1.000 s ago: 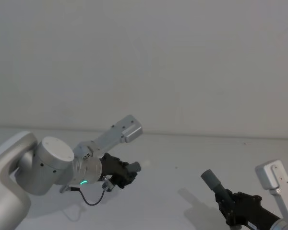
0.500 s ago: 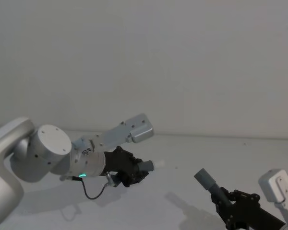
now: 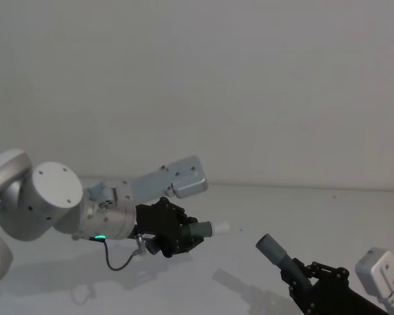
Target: Use both hands to pick up one end of the pipe from the table, align the ends, and insert them.
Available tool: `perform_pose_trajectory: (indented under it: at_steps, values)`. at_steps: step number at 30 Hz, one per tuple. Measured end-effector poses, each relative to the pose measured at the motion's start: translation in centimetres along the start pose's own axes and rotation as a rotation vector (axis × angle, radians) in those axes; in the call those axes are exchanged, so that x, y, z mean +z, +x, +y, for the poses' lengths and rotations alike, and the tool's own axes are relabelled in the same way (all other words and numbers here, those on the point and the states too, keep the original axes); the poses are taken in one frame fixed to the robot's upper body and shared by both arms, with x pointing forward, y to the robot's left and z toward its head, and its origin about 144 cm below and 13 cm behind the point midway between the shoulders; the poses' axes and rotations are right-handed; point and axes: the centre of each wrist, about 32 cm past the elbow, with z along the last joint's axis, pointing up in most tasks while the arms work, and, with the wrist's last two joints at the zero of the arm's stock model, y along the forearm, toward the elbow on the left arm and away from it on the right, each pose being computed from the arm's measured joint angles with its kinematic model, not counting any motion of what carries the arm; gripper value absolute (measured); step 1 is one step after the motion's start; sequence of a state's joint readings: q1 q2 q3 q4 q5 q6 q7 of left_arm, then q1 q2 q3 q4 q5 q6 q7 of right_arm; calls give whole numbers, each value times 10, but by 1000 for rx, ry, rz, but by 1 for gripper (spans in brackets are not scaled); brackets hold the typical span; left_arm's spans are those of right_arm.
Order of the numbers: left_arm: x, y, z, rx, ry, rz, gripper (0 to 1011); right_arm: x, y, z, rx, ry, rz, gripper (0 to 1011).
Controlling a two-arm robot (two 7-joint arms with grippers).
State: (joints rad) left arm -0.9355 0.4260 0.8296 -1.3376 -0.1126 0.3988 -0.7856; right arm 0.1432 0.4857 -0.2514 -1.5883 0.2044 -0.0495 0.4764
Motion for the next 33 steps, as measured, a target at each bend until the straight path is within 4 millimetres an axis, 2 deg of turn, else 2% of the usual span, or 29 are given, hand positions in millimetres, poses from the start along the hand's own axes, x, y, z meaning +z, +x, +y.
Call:
perform_pose_trajectory:
  at_steps: [19,33]
  values:
    - [-11,1,27,-33,-100,-47,331,-37,5,0,101,199,-31,234]
    - [-18,5,37,-77,-146,-60,332,-38,2,0,73,209,-164,234]
